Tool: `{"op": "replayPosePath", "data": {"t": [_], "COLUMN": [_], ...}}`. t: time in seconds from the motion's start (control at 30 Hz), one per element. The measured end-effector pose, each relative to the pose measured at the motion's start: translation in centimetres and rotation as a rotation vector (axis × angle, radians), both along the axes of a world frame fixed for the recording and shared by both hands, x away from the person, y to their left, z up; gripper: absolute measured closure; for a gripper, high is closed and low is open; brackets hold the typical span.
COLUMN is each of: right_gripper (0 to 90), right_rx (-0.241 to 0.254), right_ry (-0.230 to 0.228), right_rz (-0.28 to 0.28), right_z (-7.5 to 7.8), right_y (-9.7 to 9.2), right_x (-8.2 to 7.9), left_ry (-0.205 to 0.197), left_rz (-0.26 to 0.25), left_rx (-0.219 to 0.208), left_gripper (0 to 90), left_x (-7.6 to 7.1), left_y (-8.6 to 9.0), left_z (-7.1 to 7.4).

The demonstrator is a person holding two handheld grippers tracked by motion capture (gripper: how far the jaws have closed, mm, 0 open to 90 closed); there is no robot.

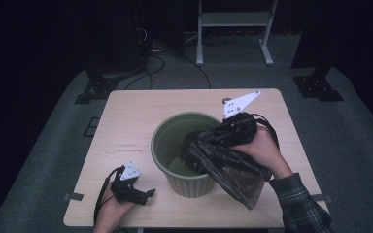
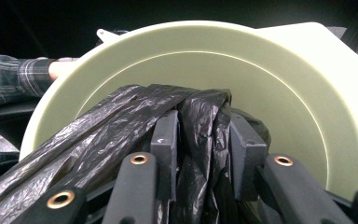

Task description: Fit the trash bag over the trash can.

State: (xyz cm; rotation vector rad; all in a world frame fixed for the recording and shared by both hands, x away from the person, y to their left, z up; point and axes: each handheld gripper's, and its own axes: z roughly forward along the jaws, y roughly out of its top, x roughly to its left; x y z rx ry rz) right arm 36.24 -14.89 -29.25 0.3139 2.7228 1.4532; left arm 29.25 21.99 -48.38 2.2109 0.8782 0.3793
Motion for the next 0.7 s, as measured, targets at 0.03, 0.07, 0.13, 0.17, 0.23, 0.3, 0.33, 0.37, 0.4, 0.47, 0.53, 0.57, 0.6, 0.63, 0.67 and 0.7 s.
{"op": "replayPosePath", "data": {"t": [0.03,0.07,0.13,0.17,0.23,0.3,0.33,0.37,0.4,0.47,0.53,0.57,0.6,0.63,0.67,0.7], "right_gripper": [67.3,67.6,70.2,71.6,76.4,77.8,77.9,78.9,79.0,79.1,79.0,79.0,79.0,79.0,79.0,79.0], "right_rx": [0.006,0.013,0.024,0.027,0.028,0.032,0.034,0.035,0.036,0.04,0.041,0.043,0.044,0.044,0.045,0.046], "right_ry": [0.004,0.004,0.005,0.004,0.007,0.009,0.012,0.01,0.009,0.008,0.008,0.008,0.009,0.008,0.009,0.01], "right_rz": [-0.001,-0.001,-0.003,-0.002,0.002,0.004,0.002,0.002,0.003,0.005,0.006,0.006,0.006,0.006,0.007,0.007], "right_z": [0.0,-0.1,-0.2,-0.2,-0.4,-0.4,-0.4,-0.4,-0.4,-0.4,-0.4,-0.4,-0.4,-0.4,-0.4,-0.4], "right_y": [-0.2,-0.3,-0.5,-0.5,-0.6,-0.7,-0.7,-0.8,-0.8,-0.9,-0.9,-1.0,-1.0,-1.0,-1.0,-1.1], "right_x": [0.0,0.0,0.1,0.1,0.3,0.3,0.3,0.4,0.4,0.4,0.4,0.5,0.5,0.6,0.6,0.6], "left_ry": [0.0,0.0,0.004,0.004,0.001,-0.02,-0.029,-0.038,-0.047,-0.054,-0.06,-0.063,-0.065,-0.065,-0.065,-0.064], "left_rz": [-0.007,-0.014,-0.025,-0.03,-0.037,-0.041,-0.043,-0.049,-0.053,-0.069,-0.088,-0.096,-0.107,-0.121,-0.134,-0.147], "left_rx": [0.0,-0.004,-0.013,-0.024,-0.036,-0.051,-0.057,-0.064,-0.07,-0.091,-0.102,-0.103,-0.104,-0.111,-0.115,-0.115], "left_gripper": [0.0,0.0,0.0,0.0,0.0,0.0,0.0,0.0,0.0,0.0,0.0,0.0,0.0,0.0,0.0,0.0], "left_x": [0.0,0.0,-0.1,-0.1,-0.1,-0.2,-0.3,-0.4,-0.4,-0.5,-0.6,-0.7,-0.8,-0.9,-1.0,-1.1], "left_y": [0.1,0.1,0.2,0.3,0.5,0.7,0.7,0.8,0.9,1.0,1.1,1.1,1.1,1.1,1.0,1.1], "left_z": [0.0,0.0,0.0,0.1,0.6,1.2,1.5,1.9,2.3,3.1,3.9,4.3,4.7,5.1,5.5,6.0]}}
